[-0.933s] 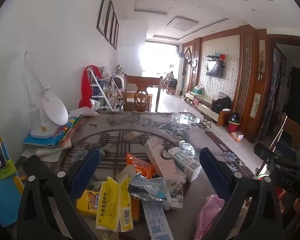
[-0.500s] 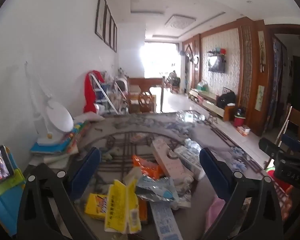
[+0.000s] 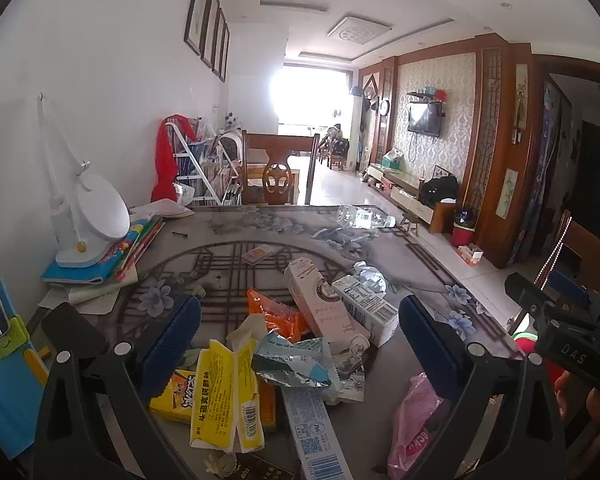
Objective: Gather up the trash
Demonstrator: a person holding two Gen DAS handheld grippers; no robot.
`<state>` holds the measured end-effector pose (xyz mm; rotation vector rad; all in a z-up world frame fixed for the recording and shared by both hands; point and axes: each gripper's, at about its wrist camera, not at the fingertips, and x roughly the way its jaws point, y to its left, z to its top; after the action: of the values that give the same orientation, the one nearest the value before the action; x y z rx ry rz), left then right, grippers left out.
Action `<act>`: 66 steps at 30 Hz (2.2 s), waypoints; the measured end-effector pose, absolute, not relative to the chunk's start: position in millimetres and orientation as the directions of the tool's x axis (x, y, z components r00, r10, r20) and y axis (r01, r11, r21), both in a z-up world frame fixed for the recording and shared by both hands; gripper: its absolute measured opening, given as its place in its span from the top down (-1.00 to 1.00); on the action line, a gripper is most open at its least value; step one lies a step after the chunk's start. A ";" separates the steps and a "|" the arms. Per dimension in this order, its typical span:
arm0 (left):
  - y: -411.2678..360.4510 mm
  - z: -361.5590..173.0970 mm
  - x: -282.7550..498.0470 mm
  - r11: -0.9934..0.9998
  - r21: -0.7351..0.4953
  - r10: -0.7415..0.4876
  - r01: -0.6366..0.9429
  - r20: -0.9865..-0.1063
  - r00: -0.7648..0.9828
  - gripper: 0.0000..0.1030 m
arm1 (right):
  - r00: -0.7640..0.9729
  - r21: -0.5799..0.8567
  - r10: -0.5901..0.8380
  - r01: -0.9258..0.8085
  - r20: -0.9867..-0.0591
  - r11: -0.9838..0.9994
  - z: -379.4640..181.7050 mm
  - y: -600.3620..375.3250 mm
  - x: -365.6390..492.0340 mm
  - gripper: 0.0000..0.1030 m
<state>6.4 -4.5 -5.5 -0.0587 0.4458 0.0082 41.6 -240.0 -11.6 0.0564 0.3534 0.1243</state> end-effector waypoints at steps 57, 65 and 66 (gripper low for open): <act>-1.0 -11.8 5.0 0.995 -0.097 -0.011 -0.038 -0.455 0.890 -0.84 | 0.923 0.085 0.135 -0.112 -0.360 0.990 -16.3 -240.8 42.9 -0.93; -1.0 -11.2 4.0 0.994 -0.099 -0.011 -0.039 -0.458 0.889 -0.85 | 0.917 0.091 0.143 -0.117 -0.373 0.989 -19.0 -239.4 44.0 -0.93; -0.9 -11.2 4.1 0.994 -0.099 -0.012 -0.038 -0.459 0.889 -0.85 | 0.910 0.095 0.149 -0.121 -0.387 0.988 -20.9 -238.6 45.2 -0.93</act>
<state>4.1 -0.9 -11.2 -0.1064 0.4765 0.0137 45.2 -238.6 -20.9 0.0698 0.4041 0.1393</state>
